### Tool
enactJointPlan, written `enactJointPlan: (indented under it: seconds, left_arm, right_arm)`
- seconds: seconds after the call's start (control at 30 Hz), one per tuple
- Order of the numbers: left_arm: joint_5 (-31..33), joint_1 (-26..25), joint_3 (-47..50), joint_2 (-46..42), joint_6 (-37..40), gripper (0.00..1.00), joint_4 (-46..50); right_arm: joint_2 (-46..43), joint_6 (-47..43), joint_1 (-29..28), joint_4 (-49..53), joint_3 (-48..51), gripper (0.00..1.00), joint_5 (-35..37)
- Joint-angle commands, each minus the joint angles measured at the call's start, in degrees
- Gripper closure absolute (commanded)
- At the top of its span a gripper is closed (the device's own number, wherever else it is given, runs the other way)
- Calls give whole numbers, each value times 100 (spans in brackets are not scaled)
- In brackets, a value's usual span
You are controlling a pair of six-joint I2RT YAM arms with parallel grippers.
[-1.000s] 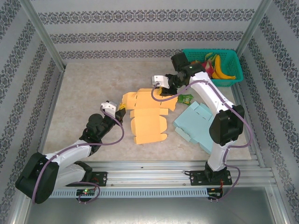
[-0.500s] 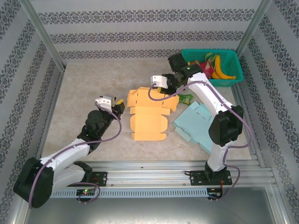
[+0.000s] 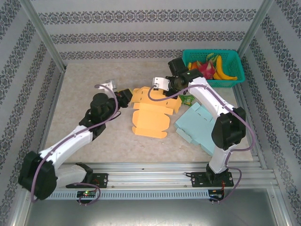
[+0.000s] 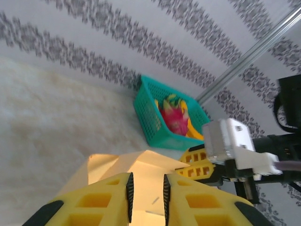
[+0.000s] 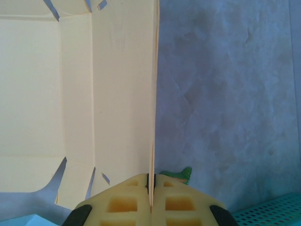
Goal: Fold the paper box
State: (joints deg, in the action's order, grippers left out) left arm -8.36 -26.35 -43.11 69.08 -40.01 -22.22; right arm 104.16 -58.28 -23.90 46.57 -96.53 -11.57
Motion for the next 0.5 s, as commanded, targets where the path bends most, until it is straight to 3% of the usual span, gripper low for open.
enactJointPlan:
  seconds: [0.0,0.17,0.47]
  left_arm:
    - [-333,-117,-378,475,-572,75,208]
    - [33,-120,-840,1024,-446,75,481]
    - [59,-129,-1188,1487,-438,76,510]
  right_arm:
    - [-281,81,-77,-217,125,100,-136]
    - [-351,60,-89,-314,217,100,-214]
    - [-401,8,-106,-424,334,100,-257]
